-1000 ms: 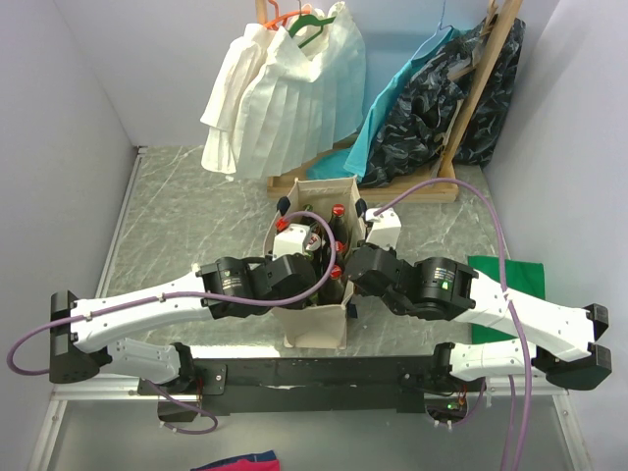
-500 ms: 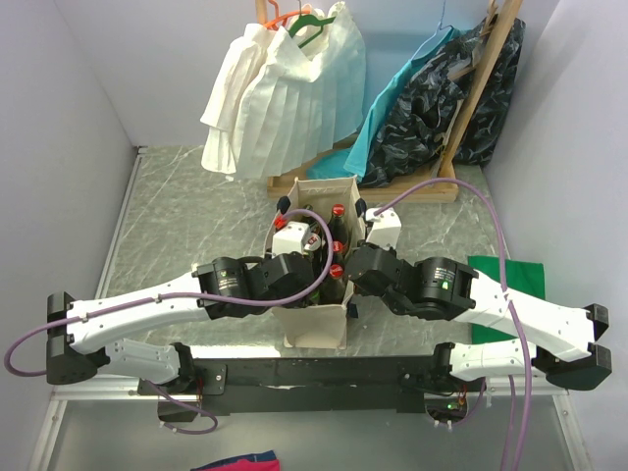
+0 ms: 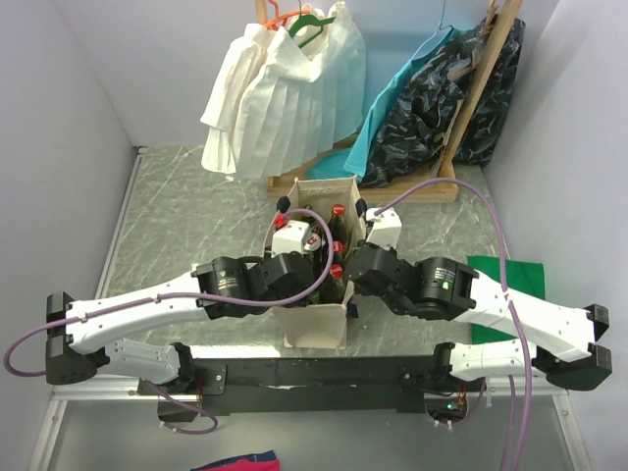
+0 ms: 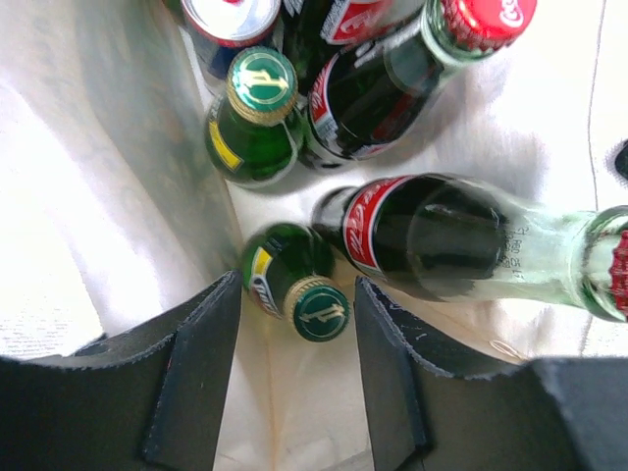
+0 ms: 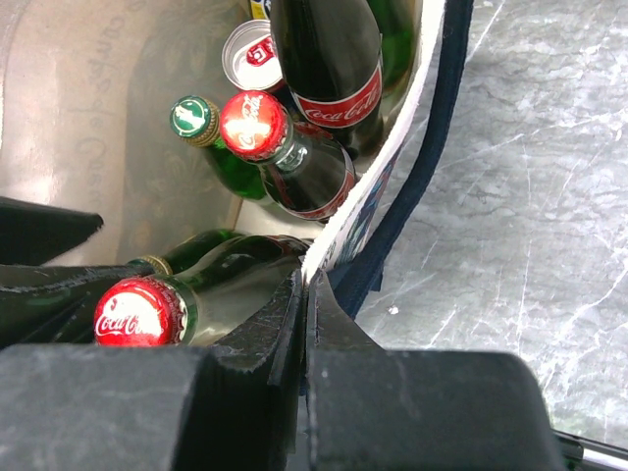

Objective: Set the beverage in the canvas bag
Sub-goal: Place the drink in the canvas bag, then reset both arms

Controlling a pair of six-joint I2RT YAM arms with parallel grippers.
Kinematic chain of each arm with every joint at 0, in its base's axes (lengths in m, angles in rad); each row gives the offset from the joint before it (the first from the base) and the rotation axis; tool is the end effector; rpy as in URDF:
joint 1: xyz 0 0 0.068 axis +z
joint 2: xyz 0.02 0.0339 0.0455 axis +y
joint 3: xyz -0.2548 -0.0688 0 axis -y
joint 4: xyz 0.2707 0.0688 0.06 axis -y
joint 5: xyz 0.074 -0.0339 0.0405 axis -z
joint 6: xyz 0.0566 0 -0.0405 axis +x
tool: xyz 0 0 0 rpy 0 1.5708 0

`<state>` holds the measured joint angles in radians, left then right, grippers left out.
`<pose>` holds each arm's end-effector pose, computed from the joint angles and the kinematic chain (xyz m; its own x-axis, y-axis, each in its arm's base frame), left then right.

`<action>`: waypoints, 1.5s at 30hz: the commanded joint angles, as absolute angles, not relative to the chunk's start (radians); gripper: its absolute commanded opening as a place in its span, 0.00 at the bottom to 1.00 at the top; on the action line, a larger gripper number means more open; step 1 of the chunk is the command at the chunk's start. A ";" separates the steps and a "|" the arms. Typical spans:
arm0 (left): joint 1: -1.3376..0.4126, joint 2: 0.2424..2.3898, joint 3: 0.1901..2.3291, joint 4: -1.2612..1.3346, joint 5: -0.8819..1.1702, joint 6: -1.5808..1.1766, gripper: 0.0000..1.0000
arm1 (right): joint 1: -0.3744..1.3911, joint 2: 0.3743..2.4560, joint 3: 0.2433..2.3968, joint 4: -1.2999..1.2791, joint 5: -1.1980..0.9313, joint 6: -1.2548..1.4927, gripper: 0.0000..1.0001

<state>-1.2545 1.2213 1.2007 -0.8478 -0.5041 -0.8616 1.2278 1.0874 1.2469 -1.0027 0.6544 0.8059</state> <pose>0.1145 -0.2618 0.3130 -0.7125 0.0407 -0.7005 0.2985 0.9210 -0.2502 0.1126 0.2129 0.3525 -0.6148 -0.0194 -0.7885 -0.2419 0.9561 0.1651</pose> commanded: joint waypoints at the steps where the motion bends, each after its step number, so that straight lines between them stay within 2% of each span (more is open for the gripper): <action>1: -1.252 1.181 1.258 -0.839 -0.584 -0.789 0.56 | 1.219 1.055 1.252 -0.980 0.709 0.802 0.00; 18: -1.252 1.078 1.279 -0.718 -0.647 -0.658 0.60 | 1.216 1.054 1.284 -0.942 0.696 0.755 0.01; 23: -1.252 1.042 1.262 -0.673 -0.680 -0.630 0.61 | 1.213 1.061 1.328 -0.908 0.713 0.718 0.03; 30: -1.252 1.029 1.272 -0.676 -0.729 -0.598 0.67 | 1.213 1.077 1.403 -0.890 0.732 0.650 0.08; 33: -1.252 1.023 1.272 -0.687 -0.744 -0.594 0.68 | 1.213 1.074 1.414 -0.891 0.733 0.640 0.13; 40: -1.252 0.985 1.256 -0.704 -0.765 -0.612 0.70 | 1.212 1.071 1.397 -0.900 0.716 0.653 0.45; 42: -1.252 0.980 1.255 -0.718 -0.772 -0.617 0.70 | 1.212 1.072 1.393 -0.902 0.713 0.660 0.47; 45: -1.252 0.968 1.255 -0.735 -0.788 -0.624 0.71 | 1.210 1.071 1.391 -0.908 0.713 0.666 0.55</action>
<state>-1.2541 0.9909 1.2495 -0.7193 -0.7433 -0.6178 1.2179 1.0767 1.3746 -0.9279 0.6842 0.6575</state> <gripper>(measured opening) 0.704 0.524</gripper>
